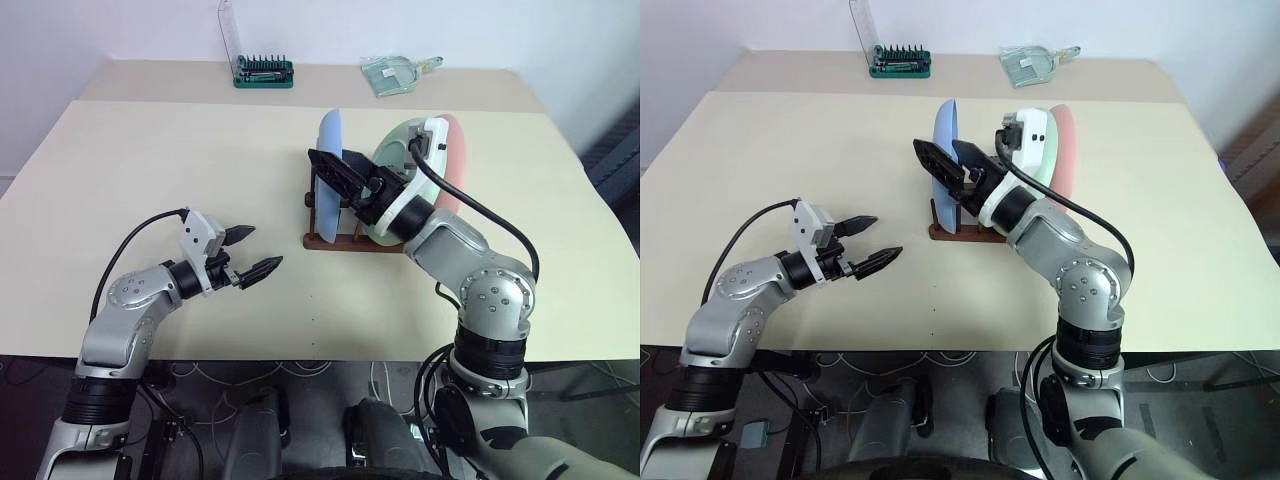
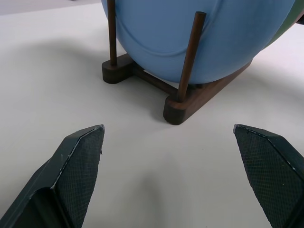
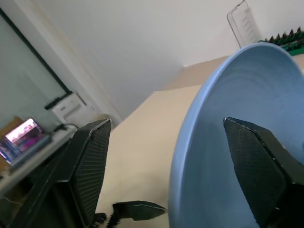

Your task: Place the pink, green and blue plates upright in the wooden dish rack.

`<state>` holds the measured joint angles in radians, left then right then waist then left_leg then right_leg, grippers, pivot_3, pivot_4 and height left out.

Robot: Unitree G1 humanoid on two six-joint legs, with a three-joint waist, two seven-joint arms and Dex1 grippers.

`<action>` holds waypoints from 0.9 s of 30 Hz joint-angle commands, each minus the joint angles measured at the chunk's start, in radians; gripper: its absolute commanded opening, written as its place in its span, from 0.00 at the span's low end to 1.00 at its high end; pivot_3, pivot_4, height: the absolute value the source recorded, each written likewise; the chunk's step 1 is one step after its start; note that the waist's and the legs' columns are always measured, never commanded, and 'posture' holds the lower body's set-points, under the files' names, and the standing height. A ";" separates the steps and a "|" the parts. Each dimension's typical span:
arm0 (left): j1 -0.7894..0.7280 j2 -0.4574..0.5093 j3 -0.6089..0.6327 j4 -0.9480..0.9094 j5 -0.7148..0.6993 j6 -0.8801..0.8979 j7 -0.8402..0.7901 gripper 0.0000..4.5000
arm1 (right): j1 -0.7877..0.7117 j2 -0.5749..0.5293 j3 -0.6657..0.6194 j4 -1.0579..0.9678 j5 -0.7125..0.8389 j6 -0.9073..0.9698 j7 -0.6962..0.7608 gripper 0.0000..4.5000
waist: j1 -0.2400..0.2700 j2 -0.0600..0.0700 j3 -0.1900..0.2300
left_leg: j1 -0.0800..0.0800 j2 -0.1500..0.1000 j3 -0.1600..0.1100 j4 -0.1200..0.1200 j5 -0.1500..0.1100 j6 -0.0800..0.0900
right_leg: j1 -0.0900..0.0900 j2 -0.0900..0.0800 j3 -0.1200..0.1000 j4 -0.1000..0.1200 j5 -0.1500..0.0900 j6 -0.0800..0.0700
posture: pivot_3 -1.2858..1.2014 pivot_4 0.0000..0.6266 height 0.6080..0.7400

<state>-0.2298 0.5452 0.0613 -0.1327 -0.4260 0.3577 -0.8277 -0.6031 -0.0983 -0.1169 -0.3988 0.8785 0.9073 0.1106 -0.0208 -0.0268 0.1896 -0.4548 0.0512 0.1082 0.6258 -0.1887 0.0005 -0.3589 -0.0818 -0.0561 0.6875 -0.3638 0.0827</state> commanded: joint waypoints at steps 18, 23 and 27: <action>-0.026 -0.020 -0.022 0.017 0.005 -0.040 -0.039 1.00 | 0.053 -0.607 -0.095 -0.300 -0.062 -0.013 0.325 0.01 | 0.008 0.000 0.000 | -0.001 0.000 0.000 0.000 -0.002 0.003 | 0.001 -0.001 -0.001 -0.004 0.000 0.000 | 0.52 0.24 0.94; -0.044 -0.020 -0.044 0.046 0.014 -0.055 -0.065 1.00 | 0.231 -0.869 -0.136 -0.369 -0.142 -0.010 0.449 0.01 | 0.006 0.001 0.001 | -0.001 0.000 0.000 0.001 -0.002 0.004 | 0.001 -0.001 -0.001 -0.004 0.000 0.000 | 0.52 0.24 0.94; -0.057 -0.022 -0.056 0.066 0.013 -0.066 -0.091 1.00 | 0.387 -1.008 -0.106 -0.419 -0.249 -0.008 0.472 0.01 | 0.004 0.001 0.000 | -0.001 0.000 -0.001 0.001 -0.003 0.004 | 0.001 -0.001 -0.001 -0.004 0.000 0.000 | 0.52 0.24 0.94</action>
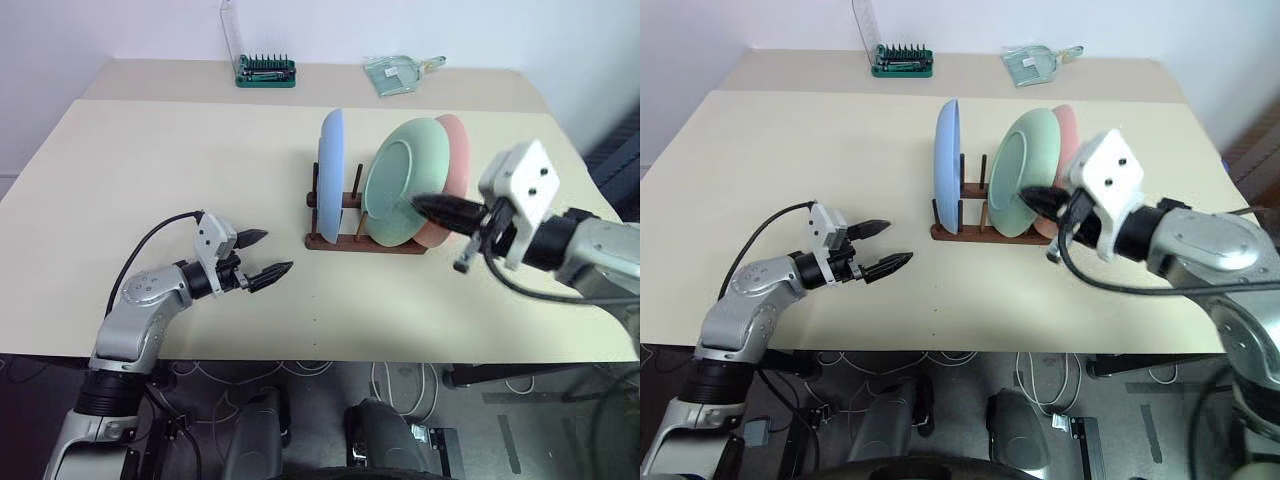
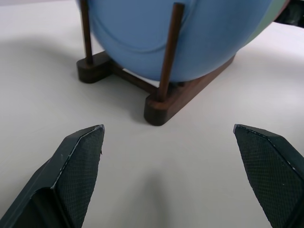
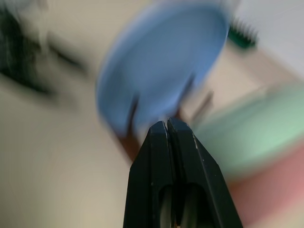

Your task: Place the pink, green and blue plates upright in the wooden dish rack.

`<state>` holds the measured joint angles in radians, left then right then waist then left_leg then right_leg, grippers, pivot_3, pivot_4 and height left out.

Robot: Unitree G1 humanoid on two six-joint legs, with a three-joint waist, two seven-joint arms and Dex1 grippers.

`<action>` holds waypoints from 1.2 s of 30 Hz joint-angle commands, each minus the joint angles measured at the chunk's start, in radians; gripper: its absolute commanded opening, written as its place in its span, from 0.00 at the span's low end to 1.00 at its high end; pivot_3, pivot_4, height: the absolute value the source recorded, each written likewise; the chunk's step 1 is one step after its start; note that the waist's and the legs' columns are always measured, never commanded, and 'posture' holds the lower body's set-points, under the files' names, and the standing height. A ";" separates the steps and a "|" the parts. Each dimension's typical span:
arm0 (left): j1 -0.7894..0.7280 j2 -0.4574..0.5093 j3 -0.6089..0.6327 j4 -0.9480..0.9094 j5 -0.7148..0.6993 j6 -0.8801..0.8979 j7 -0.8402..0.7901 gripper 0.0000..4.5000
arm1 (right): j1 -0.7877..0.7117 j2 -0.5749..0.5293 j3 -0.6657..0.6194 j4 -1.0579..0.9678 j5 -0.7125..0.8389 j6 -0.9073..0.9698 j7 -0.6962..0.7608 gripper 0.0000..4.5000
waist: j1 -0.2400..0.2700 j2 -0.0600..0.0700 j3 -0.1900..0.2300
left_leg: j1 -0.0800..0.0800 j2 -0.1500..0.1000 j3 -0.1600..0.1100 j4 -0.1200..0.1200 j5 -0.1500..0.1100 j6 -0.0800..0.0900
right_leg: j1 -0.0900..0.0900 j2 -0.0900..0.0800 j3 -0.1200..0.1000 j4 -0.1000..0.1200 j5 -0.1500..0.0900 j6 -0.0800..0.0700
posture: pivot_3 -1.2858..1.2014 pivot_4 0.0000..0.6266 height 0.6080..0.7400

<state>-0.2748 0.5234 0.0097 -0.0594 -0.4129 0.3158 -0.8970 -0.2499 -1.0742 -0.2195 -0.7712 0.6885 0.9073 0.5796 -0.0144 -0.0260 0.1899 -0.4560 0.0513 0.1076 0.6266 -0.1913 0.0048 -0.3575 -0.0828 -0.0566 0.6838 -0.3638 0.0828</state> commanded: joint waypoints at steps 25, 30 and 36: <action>0.001 -0.014 -0.006 -0.070 -0.008 0.012 0.003 1.00 | -0.109 0.087 0.246 0.056 -0.343 -0.115 -0.004 0.01 | 0.000 0.000 0.000 | 0.000 0.000 0.000 0.002 0.003 -0.005 | 0.001 0.000 0.000 0.000 0.000 0.000 | 0.52 0.24 0.94; -0.010 -0.015 -0.010 -0.114 -0.015 0.057 0.028 1.00 | -0.131 0.109 0.251 0.049 -0.358 -0.122 0.005 0.01 | 0.000 0.000 0.000 | 0.000 0.000 0.000 0.002 0.003 -0.005 | 0.001 0.000 0.000 0.001 0.000 0.000 | 0.52 0.24 0.94; -0.020 -0.021 -0.019 -0.135 -0.020 0.083 0.043 1.00 | -0.192 0.153 0.275 0.031 -0.358 -0.118 0.015 0.01 | -0.001 0.000 0.000 | 0.000 0.000 0.000 0.002 0.003 -0.005 | 0.001 0.000 0.000 0.001 0.000 0.000 | 0.52 0.24 0.94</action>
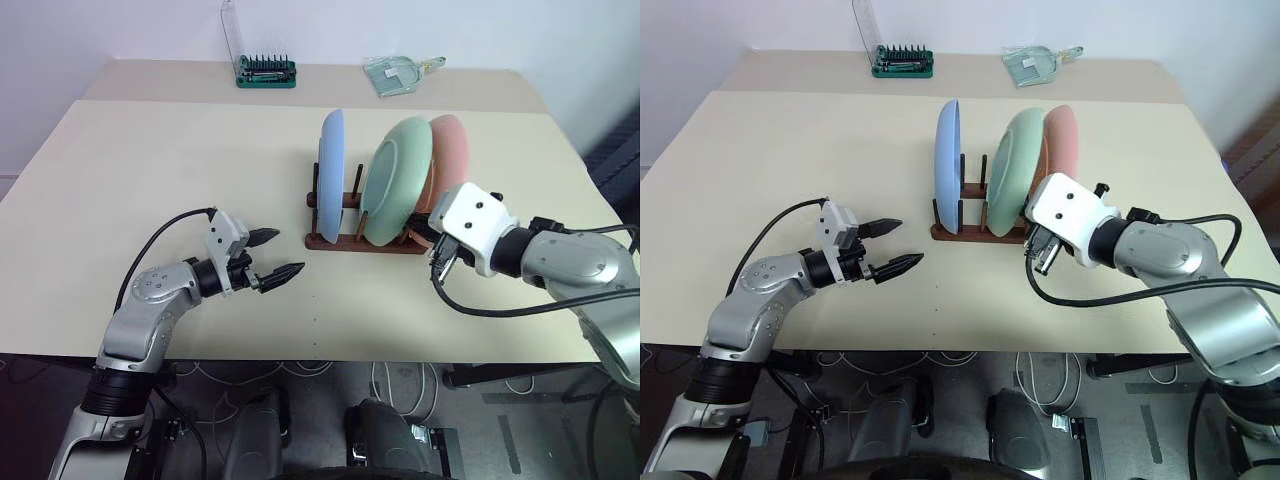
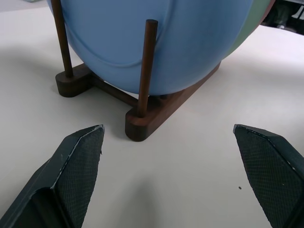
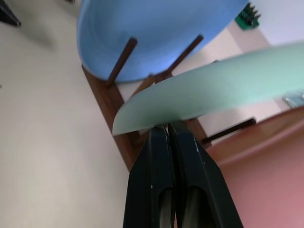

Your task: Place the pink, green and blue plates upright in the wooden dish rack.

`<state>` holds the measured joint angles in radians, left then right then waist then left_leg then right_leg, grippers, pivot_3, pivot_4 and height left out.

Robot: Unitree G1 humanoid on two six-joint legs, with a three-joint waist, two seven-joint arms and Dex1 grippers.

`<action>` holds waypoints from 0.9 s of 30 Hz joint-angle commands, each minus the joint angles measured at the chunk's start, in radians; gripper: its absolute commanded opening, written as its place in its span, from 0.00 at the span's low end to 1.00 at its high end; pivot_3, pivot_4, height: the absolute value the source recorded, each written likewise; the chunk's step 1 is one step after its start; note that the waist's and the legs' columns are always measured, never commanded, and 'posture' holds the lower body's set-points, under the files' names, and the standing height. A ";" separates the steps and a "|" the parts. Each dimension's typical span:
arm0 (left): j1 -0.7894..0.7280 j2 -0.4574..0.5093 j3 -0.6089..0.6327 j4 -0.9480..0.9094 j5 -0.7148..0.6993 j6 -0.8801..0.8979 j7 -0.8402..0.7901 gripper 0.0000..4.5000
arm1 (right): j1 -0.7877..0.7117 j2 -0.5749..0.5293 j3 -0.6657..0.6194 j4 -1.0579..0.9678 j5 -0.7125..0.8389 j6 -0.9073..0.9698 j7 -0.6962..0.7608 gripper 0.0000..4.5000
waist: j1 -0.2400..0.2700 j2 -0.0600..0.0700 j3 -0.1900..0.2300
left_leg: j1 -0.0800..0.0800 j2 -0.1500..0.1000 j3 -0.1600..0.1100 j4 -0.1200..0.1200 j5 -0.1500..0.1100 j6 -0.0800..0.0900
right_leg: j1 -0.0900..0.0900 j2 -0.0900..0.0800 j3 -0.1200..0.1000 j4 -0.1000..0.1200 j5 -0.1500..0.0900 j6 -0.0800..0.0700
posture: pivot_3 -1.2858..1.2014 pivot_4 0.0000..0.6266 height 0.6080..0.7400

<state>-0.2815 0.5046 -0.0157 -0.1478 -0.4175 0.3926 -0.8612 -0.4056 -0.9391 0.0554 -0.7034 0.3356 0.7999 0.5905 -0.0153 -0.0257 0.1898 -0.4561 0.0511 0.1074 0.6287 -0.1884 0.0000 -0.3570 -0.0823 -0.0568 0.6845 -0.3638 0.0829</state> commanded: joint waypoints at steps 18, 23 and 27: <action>0.016 -0.006 0.003 0.048 0.008 -0.081 -0.029 1.00 | 0.059 0.011 -0.397 -0.001 0.109 -0.070 0.127 0.01 | 0.003 0.000 0.000 | 0.000 0.000 0.000 0.000 0.000 0.000 | 0.001 0.000 0.000 0.000 0.000 0.000 | 0.52 0.24 0.94; -0.014 -0.010 0.014 0.140 0.026 -0.145 -0.048 1.00 | 0.091 0.063 -0.653 0.049 0.240 -0.061 0.133 0.01 | 0.003 0.000 0.000 | 0.000 0.000 0.000 0.001 0.000 0.000 | 0.001 0.000 0.000 0.000 0.000 0.000 | 0.52 0.24 0.94; -0.034 0.007 0.037 0.233 0.048 -0.202 -0.051 1.00 | 0.226 0.130 -0.800 0.160 0.289 -0.077 0.161 0.01 | 0.005 -0.001 -0.001 | 0.001 0.000 0.000 0.001 0.000 0.001 | 0.002 0.000 -0.001 0.000 0.000 0.000 | 0.52 0.24 0.94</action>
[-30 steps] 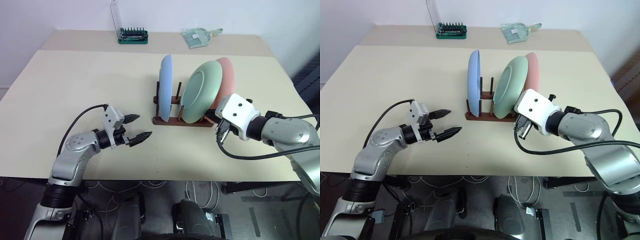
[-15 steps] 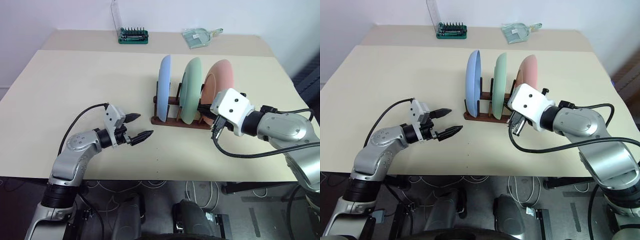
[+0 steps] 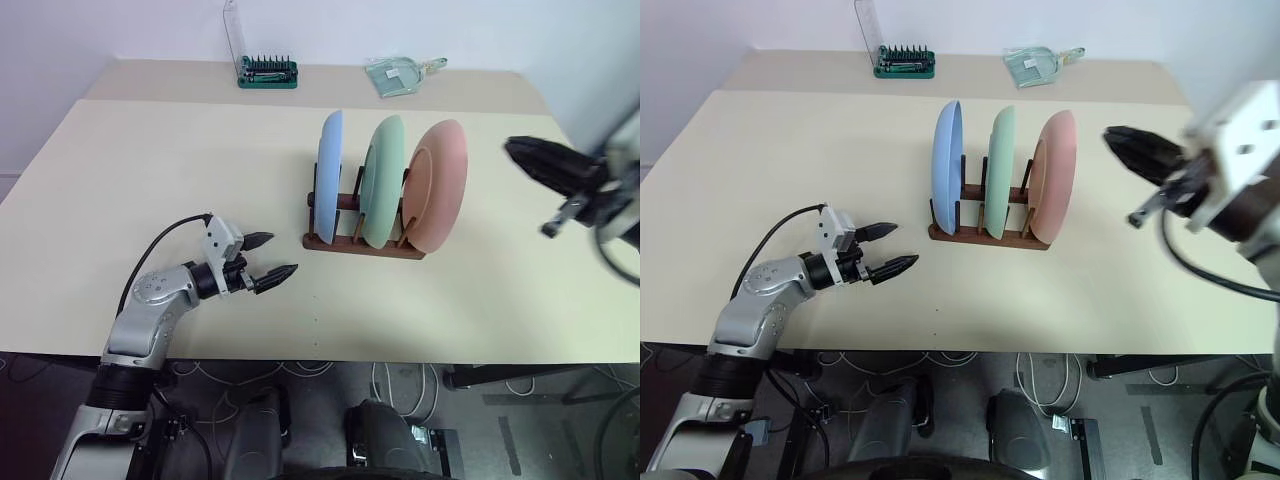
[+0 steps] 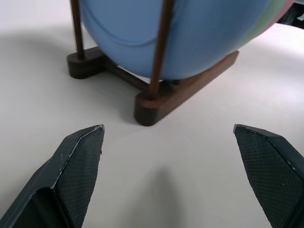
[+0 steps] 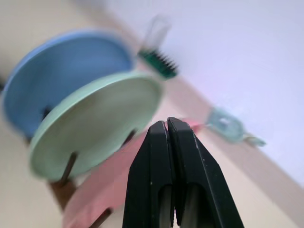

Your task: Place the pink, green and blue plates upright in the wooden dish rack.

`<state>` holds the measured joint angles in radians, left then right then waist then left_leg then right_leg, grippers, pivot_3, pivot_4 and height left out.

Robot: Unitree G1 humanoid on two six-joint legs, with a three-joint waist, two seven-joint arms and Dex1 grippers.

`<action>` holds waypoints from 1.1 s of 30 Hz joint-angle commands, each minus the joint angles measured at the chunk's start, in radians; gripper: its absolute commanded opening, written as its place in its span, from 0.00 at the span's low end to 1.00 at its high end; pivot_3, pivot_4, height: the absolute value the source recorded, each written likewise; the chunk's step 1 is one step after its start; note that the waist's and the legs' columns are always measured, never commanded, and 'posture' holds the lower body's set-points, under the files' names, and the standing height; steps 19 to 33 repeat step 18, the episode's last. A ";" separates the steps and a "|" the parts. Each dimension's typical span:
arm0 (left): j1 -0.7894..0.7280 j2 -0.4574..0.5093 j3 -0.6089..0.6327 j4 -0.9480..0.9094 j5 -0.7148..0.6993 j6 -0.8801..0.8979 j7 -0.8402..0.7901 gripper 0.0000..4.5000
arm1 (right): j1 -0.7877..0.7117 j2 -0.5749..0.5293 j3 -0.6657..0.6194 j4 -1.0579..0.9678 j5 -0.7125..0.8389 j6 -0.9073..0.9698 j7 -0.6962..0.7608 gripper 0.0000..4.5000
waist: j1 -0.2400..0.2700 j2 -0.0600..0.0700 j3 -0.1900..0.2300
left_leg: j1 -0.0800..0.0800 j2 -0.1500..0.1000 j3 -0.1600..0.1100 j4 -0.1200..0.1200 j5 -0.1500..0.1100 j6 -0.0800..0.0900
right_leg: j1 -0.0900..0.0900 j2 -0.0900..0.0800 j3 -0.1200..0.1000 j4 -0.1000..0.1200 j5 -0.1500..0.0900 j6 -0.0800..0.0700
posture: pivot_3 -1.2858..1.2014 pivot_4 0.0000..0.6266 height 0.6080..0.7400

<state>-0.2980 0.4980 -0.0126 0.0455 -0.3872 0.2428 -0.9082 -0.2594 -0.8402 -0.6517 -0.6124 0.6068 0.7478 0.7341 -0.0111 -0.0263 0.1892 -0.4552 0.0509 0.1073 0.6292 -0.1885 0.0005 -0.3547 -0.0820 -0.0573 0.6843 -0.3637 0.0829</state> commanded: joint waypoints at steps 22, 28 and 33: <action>0.060 0.067 0.135 0.068 0.043 -0.100 0.072 1.00 | 0.314 0.171 0.137 0.440 -0.192 -0.394 -0.001 0.01 | -0.003 0.004 -0.002 | 0.006 0.000 0.002 -0.001 0.000 0.000 | 0.002 0.000 0.001 0.002 0.000 0.000 | 0.52 0.24 0.94; 0.060 0.067 0.135 0.068 0.043 -0.100 0.072 1.00 | 0.314 0.171 0.137 0.440 -0.192 -0.394 -0.001 0.01 | -0.003 0.004 -0.002 | 0.006 0.000 0.002 -0.001 0.000 0.000 | 0.002 0.000 0.001 0.002 0.000 0.000 | 0.52 0.24 0.94; 0.060 0.067 0.135 0.068 0.043 -0.100 0.072 1.00 | 0.314 0.171 0.137 0.440 -0.192 -0.394 -0.001 0.01 | -0.003 0.004 -0.002 | 0.006 0.000 0.002 -0.001 0.000 0.000 | 0.002 0.000 0.001 0.002 0.000 0.000 | 0.52 0.24 0.94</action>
